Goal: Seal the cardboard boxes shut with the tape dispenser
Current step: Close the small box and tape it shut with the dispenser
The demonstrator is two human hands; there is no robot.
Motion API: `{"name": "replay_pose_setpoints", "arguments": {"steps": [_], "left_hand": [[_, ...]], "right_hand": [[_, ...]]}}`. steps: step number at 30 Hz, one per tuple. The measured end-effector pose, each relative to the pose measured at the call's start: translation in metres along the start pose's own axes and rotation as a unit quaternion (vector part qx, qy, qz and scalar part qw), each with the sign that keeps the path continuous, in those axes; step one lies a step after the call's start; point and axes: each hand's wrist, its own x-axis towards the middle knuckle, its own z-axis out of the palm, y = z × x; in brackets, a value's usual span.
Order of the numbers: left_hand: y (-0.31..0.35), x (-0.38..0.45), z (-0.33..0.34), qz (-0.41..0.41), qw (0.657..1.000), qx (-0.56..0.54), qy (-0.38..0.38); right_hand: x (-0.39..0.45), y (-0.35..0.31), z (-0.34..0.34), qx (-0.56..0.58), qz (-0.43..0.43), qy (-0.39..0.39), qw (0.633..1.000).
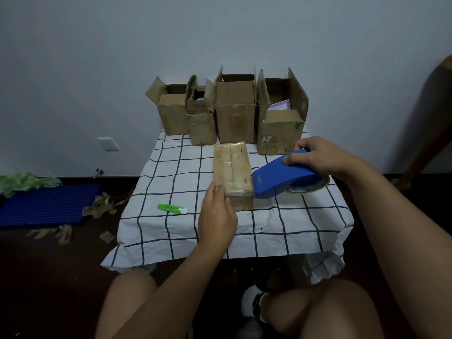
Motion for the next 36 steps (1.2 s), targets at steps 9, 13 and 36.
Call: {"name": "replay_pose_setpoints", "arguments": {"steps": [9,13,36], "left_hand": [[0.01,0.015,0.007,0.16,0.961,0.202,-0.1],[0.005,0.018,0.014,0.169,0.958,0.209,-0.096],[-0.003,0.018,0.017,0.203,0.953,0.225,-0.016]], "right_hand": [[-0.003,0.002,0.001,0.007,0.003,0.004,1.0],[-0.003,0.005,0.003,0.012,0.005,-0.002,1.0],[-0.006,0.04,-0.001,0.064,0.022,-0.013,0.998]]}}
